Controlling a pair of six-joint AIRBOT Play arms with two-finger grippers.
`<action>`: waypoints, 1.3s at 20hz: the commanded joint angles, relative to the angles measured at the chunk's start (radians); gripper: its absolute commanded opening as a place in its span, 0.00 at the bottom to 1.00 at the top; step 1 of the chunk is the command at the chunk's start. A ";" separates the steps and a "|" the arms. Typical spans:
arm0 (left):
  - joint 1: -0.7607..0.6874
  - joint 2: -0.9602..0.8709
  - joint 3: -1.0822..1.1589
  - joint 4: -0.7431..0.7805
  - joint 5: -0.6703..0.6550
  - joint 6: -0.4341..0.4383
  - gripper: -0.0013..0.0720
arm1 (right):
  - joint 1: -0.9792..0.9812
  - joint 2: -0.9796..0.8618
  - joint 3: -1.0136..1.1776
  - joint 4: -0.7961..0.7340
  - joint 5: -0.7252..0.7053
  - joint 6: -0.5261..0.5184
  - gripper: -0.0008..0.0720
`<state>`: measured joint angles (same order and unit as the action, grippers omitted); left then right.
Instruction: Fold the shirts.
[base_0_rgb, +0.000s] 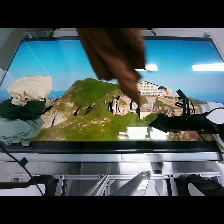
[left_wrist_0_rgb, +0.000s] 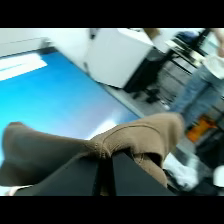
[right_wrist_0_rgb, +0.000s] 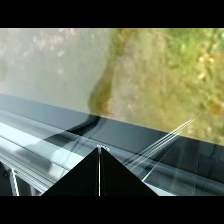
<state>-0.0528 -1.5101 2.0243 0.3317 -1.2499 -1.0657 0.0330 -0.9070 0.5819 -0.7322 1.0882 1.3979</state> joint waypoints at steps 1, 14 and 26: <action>-0.092 0.094 -0.087 0.047 -0.043 -0.063 0.06 | 0.001 0.001 0.000 0.000 0.000 0.000 0.04; -0.135 -0.131 -0.719 0.166 -0.164 -0.039 0.06 | 0.001 0.001 0.000 0.001 0.000 0.000 0.04; 0.183 0.045 -0.990 0.457 -0.251 -0.175 0.49 | 0.031 -0.118 -0.001 0.023 -0.030 -0.075 0.69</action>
<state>0.1078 -1.5490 1.2297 0.7719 -1.5723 -1.2499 0.0425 -0.9592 0.5816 -0.7124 1.0737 1.3750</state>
